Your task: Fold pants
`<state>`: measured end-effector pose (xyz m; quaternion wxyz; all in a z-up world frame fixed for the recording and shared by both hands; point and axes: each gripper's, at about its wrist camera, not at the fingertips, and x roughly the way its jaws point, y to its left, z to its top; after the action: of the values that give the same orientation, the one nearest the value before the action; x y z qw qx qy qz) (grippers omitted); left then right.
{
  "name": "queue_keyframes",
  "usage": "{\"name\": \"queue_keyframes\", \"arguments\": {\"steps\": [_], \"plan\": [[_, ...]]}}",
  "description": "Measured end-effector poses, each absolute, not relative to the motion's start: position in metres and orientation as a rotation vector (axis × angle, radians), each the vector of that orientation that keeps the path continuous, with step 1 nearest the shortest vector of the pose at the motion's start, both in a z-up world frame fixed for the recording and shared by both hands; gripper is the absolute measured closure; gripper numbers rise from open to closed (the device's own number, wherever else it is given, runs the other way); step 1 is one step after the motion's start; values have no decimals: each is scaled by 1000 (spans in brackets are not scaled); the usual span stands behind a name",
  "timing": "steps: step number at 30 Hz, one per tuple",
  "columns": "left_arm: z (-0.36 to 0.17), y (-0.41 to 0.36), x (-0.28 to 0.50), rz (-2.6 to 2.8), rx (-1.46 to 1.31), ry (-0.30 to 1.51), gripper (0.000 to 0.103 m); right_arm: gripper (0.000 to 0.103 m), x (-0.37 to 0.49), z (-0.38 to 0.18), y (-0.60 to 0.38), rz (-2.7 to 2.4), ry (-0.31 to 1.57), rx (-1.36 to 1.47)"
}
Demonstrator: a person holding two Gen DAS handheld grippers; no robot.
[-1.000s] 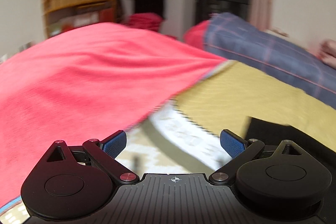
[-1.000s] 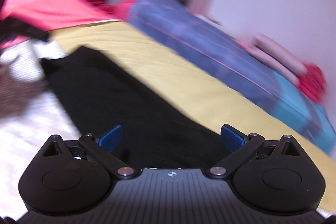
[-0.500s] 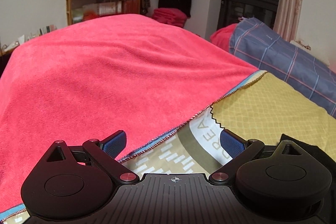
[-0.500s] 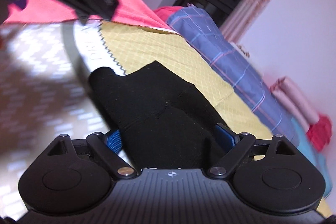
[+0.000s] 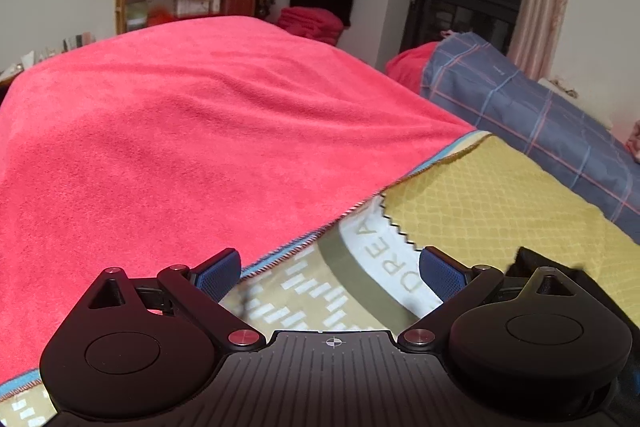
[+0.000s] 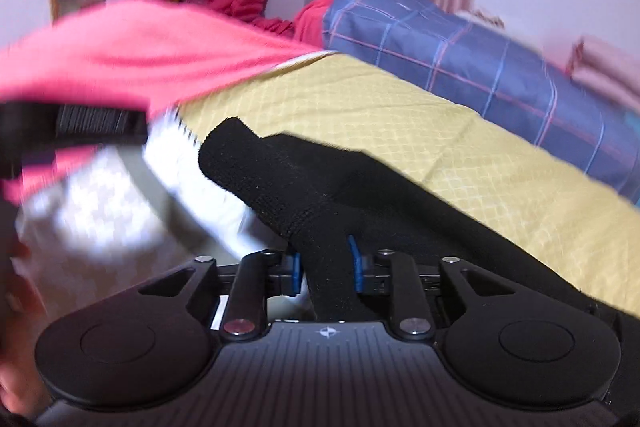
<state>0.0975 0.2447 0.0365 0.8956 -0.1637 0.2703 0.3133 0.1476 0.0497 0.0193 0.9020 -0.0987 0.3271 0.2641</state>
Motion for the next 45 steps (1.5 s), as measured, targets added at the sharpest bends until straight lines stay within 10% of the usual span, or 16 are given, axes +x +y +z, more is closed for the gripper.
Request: {"name": "queue_keyframes", "arguments": {"steps": [18, 26, 34, 36, 45], "plan": [[26, 80, 78, 11, -42, 627, 0, 82, 174, 70, -27, 594, 793, 103], [7, 126, 67, 164, -126, 758, 0, 79, 175, 63, -5, 632, 869, -17], [9, 220, 19, 464, -295, 659, 0, 49, 148, 46, 32, 748, 867, -136], [6, 234, 13, 489, -335, 651, 0, 19, 144, 48, 35, 719, 824, -160], [5, 230, 14, 480, -340, 629, 0, 15, 116, 26, 80, 652, 766, -453]]}}
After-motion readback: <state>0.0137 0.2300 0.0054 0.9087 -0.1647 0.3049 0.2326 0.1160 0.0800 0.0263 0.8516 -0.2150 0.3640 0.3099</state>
